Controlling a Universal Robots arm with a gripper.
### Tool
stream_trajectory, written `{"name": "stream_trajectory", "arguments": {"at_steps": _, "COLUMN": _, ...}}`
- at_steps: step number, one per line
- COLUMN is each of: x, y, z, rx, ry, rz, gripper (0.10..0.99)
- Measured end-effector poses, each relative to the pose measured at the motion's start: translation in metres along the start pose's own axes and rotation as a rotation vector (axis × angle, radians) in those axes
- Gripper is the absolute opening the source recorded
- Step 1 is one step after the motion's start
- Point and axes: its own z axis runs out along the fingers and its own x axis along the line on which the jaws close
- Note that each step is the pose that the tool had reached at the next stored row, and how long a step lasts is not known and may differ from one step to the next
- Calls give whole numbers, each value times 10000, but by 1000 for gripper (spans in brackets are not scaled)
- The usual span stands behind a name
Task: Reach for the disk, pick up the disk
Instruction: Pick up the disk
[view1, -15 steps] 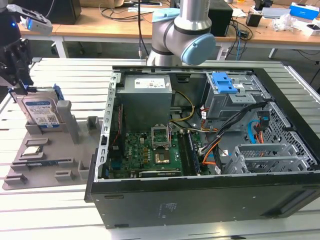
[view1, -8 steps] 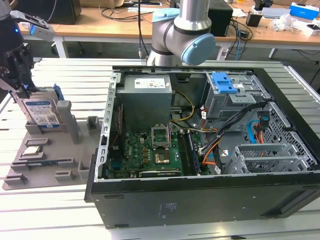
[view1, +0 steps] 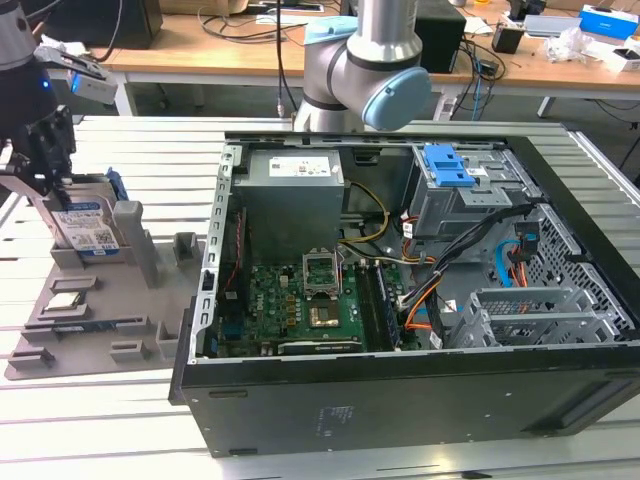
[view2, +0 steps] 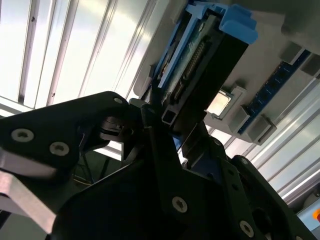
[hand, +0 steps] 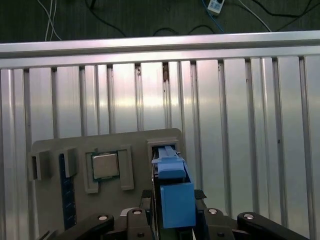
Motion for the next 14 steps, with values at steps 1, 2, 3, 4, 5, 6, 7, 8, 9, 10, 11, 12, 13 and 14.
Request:
{"name": "stream_trajectory", "arguments": {"at_steps": 1, "x": 0, "y": -2, "z": 25, "rx": 1, "ry": 1, "rz": -7, "gripper": 424}}
{"name": "stream_trajectory", "arguments": {"at_steps": 2, "x": 0, "y": -3, "z": 43, "rx": 0, "ry": 4, "rz": -13, "gripper": 424}}
{"name": "stream_trajectory", "arguments": {"at_steps": 3, "x": 0, "y": -3, "z": 44, "rx": -2, "ry": 5, "rz": -14, "gripper": 424}}
{"name": "stream_trajectory", "arguments": {"at_steps": 4, "x": 0, "y": -3, "z": 45, "rx": -2, "ry": 5, "rz": -14, "gripper": 424}}
{"name": "stream_trajectory", "arguments": {"at_steps": 5, "x": 0, "y": -3, "z": 46, "rx": -1, "ry": 5, "rz": -14, "gripper": 424}}
{"name": "stream_trajectory", "arguments": {"at_steps": 6, "x": 0, "y": -3, "z": 47, "rx": 0, "ry": 4, "rz": -14, "gripper": 424}}
{"name": "stream_trajectory", "arguments": {"at_steps": 7, "x": 0, "y": -4, "z": 47, "rx": 0, "ry": 4, "rz": -14, "gripper": 424}}
{"name": "stream_trajectory", "arguments": {"at_steps": 8, "x": 0, "y": -4, "z": 48, "rx": 0, "ry": 4, "rz": -14, "gripper": 424}}
{"name": "stream_trajectory", "arguments": {"at_steps": 9, "x": 0, "y": -4, "z": 49, "rx": 1, "ry": 4, "rz": -14, "gripper": 424}}
{"name": "stream_trajectory", "arguments": {"at_steps": 10, "x": 0, "y": -4, "z": 49, "rx": 0, "ry": 5, "rz": -14, "gripper": 424}}
{"name": "stream_trajectory", "arguments": {"at_steps": 11, "x": 0, "y": -4, "z": 50, "rx": 0, "ry": 5, "rz": -15, "gripper": 408}}
{"name": "stream_trajectory", "arguments": {"at_steps": 12, "x": 0, "y": -4, "z": 51, "rx": 0, "ry": 5, "rz": -15, "gripper": 365}}
{"name": "stream_trajectory", "arguments": {"at_steps": 13, "x": 0, "y": -4, "z": 51, "rx": 0, "ry": 4, "rz": -15, "gripper": 365}}
{"name": "stream_trajectory", "arguments": {"at_steps": 14, "x": 0, "y": -4, "z": 52, "rx": 1, "ry": 4, "rz": -15, "gripper": 365}}
